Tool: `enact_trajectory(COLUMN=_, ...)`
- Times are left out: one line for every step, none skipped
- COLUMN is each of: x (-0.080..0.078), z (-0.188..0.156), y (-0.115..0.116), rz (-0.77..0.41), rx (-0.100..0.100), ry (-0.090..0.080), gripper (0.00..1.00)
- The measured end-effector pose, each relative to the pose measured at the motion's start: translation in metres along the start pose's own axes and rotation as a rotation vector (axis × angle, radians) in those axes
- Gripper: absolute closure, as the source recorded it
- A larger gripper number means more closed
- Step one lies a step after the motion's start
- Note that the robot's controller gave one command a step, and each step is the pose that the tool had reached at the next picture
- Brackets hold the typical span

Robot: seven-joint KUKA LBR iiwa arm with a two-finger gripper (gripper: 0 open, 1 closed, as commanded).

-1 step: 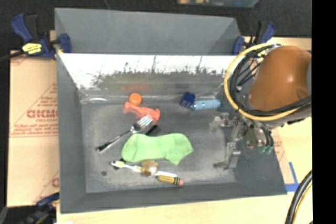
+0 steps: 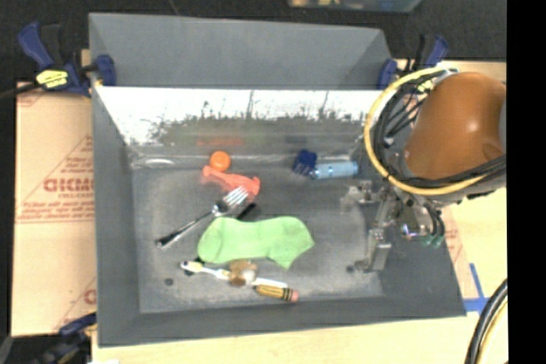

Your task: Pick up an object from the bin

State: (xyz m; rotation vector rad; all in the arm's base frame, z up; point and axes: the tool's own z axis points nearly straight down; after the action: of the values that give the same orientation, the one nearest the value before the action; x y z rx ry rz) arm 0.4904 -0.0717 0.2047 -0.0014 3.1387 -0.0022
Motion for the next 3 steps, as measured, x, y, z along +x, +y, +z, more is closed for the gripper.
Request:
enact_trajectory(x=-0.028, z=0.138, y=0.106, rz=-0.076, rx=-0.002, ry=0.001, gripper=0.0)
enact_trajectory(x=-0.041, z=0.079, y=0.089, rz=-0.188, rx=0.006, ry=-0.016, gripper=0.0)
enact_trajectory(x=-0.048, z=0.105, y=0.12, rz=-0.103, rx=-0.002, ry=0.0, gripper=0.0)
